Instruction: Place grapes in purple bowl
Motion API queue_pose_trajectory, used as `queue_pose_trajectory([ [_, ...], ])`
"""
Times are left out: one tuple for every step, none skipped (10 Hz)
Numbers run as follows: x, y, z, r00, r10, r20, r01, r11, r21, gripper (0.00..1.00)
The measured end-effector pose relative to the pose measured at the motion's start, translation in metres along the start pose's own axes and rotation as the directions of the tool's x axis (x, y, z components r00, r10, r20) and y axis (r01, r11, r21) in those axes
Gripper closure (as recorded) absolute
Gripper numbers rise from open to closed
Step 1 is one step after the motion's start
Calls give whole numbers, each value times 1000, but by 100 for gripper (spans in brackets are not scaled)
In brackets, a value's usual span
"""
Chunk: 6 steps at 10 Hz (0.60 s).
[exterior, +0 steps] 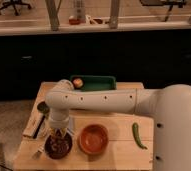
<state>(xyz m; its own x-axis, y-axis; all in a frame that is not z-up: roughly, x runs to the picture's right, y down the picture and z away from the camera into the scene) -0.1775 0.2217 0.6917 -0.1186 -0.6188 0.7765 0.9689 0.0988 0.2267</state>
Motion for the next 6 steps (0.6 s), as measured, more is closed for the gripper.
queue_pose_trajectory([
  [1,0,0,1000,-1,1,1,1000,1,23],
  [1,1,0,1000,-2,3,2,1000,3,20],
  [1,1,0,1000,-3,4,3,1000,4,20],
  [2,1,0,1000,-4,6,3,1000,6,20],
  [2,1,1,1000,-5,7,5,1000,7,20],
  [2,1,0,1000,-6,7,6,1000,9,20],
])
